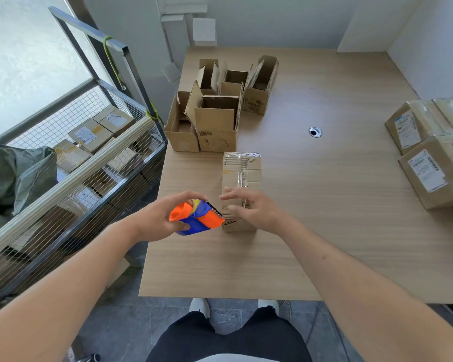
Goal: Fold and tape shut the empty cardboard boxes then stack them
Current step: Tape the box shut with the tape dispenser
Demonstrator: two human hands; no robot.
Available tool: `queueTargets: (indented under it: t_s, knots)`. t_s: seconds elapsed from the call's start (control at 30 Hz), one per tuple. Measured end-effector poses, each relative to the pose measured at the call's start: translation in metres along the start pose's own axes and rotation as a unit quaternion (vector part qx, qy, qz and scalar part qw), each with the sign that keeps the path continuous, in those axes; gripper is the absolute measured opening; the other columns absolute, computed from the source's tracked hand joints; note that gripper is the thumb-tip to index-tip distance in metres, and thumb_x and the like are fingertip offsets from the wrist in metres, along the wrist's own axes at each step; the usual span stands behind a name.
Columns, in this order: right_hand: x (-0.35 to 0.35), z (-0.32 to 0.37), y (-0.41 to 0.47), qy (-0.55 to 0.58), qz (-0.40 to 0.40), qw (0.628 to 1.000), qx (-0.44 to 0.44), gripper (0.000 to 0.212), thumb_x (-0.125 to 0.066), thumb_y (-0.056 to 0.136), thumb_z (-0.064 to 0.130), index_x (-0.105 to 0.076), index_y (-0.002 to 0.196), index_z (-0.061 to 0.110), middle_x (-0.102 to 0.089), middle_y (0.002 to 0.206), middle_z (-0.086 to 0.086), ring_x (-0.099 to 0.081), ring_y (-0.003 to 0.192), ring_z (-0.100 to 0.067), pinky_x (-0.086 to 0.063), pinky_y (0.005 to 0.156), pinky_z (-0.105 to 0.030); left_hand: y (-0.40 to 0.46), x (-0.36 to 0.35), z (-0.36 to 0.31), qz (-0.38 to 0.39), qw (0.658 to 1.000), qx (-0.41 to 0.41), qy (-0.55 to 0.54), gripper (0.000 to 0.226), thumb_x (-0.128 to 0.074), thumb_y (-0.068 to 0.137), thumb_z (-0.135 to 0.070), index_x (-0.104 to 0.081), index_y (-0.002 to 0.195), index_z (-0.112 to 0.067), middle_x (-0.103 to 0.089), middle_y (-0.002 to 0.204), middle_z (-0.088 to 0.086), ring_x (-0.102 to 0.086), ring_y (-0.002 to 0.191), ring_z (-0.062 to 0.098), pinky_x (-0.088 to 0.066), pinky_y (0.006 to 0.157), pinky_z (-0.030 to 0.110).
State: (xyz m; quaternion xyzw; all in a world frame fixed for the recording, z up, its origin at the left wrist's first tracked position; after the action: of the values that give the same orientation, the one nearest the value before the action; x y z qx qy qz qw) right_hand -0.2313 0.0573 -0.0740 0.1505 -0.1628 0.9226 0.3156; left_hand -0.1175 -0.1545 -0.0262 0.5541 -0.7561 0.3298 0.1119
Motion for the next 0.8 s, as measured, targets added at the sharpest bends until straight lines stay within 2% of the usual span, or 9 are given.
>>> queueTargets:
  t_s: [0.07,0.1,0.13,0.2,0.3,0.4,0.53,0.67,0.8]
  knots:
    - [-0.005,0.012,-0.002,0.084,0.007,0.996,-0.019,0.023,-0.07,0.094,0.037,-0.076,0.115,0.03,-0.074,0.11,-0.002,-0.066,0.104,-0.007,-0.052,0.1,-0.039,-0.002,-0.001,-0.001,0.002,1.0,0.0,-0.002,0.075,-0.072,0.088,-0.001,-0.046,0.139,-0.051,-0.058,0.128,-0.011,-0.059,0.112,0.012,-0.054,0.095,0.043]
    - [-0.009,0.017,-0.003,0.095,0.013,0.995,-0.022,0.024,-0.071,0.092,0.044,-0.077,0.112,0.03,-0.075,0.102,-0.01,-0.07,0.097,-0.015,-0.056,0.096,-0.046,-0.003,-0.002,-0.002,0.001,1.0,-0.003,-0.005,0.075,-0.072,0.088,0.0,-0.046,0.138,-0.051,-0.058,0.127,-0.012,-0.058,0.113,0.011,-0.053,0.095,0.041]
    - [-0.011,0.018,-0.003,0.097,0.019,0.995,-0.027,0.027,-0.073,0.09,0.047,-0.078,0.11,0.03,-0.075,0.099,-0.015,-0.072,0.096,-0.02,-0.056,0.095,-0.052,-0.003,-0.002,-0.003,0.0,1.0,-0.005,-0.008,0.076,-0.071,0.088,0.001,-0.047,0.137,-0.051,-0.059,0.126,-0.013,-0.059,0.112,0.01,-0.052,0.095,0.04]
    - [-0.014,0.018,-0.005,0.12,0.026,0.992,-0.034,0.025,-0.078,0.088,0.039,-0.079,0.109,0.025,-0.076,0.101,-0.014,-0.074,0.095,-0.028,-0.058,0.092,-0.055,-0.004,-0.003,-0.007,-0.001,1.0,-0.009,-0.007,0.075,-0.071,0.087,0.001,-0.047,0.135,-0.052,-0.059,0.124,-0.015,-0.059,0.112,0.009,-0.051,0.095,0.038]
    - [-0.013,0.017,-0.006,0.153,0.02,0.987,-0.037,0.02,-0.081,0.087,0.019,-0.079,0.105,0.011,-0.076,0.101,-0.015,-0.074,0.087,-0.026,-0.06,0.089,-0.052,-0.004,-0.004,-0.011,-0.003,1.0,-0.015,0.004,0.075,-0.073,0.087,0.001,-0.048,0.134,-0.052,-0.06,0.126,-0.014,-0.059,0.114,0.013,-0.052,0.098,0.042]
    - [-0.01,0.019,-0.009,0.168,0.016,0.985,-0.037,0.018,-0.078,0.09,0.014,-0.077,0.106,0.007,-0.075,0.102,-0.019,-0.074,0.086,-0.027,-0.062,0.084,-0.045,-0.004,-0.006,-0.014,0.003,1.0,-0.025,0.01,0.075,-0.073,0.086,0.001,-0.049,0.135,-0.05,-0.06,0.127,-0.014,-0.057,0.119,0.013,-0.05,0.101,0.044]
    - [-0.003,0.019,-0.015,0.171,-0.019,0.984,-0.046,0.011,-0.075,0.092,0.008,-0.077,0.102,0.005,-0.074,0.101,-0.024,-0.073,0.082,-0.028,-0.063,0.076,-0.037,-0.004,-0.011,-0.02,0.016,0.999,-0.038,0.002,0.074,-0.071,0.086,0.003,-0.051,0.135,-0.049,-0.059,0.127,-0.013,-0.056,0.118,0.012,-0.05,0.098,0.034]
    - [0.001,0.014,-0.023,0.143,-0.049,0.987,-0.055,0.006,-0.078,0.088,0.006,-0.078,0.094,0.005,-0.074,0.078,-0.016,-0.07,0.071,-0.02,-0.062,0.07,-0.032,-0.002,-0.015,-0.023,0.035,0.998,-0.042,0.016,0.072,-0.069,0.092,-0.001,-0.049,0.137,-0.053,-0.056,0.13,-0.021,-0.052,0.119,0.002,-0.045,0.091,0.016]
    - [0.0,0.011,-0.033,0.128,-0.047,0.988,-0.066,0.011,-0.078,0.087,0.001,-0.077,0.088,0.011,-0.073,0.071,0.006,-0.067,0.07,-0.017,-0.062,0.071,-0.032,0.0,-0.02,-0.022,0.047,0.997,-0.043,0.036,0.073,-0.068,0.095,-0.006,-0.044,0.143,-0.056,-0.052,0.135,-0.026,-0.048,0.122,-0.003,-0.042,0.093,0.015]
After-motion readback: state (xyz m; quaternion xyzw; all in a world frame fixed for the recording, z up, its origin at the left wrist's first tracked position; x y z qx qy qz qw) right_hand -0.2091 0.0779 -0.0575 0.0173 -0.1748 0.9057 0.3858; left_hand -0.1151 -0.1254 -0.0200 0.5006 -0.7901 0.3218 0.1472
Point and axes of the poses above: each hand's wrist, its own y-axis towards the middle knuckle, its own x-axis out of the back of the hand, z = x × y, the point moved 5 cm from there along y, towards the middle knuckle
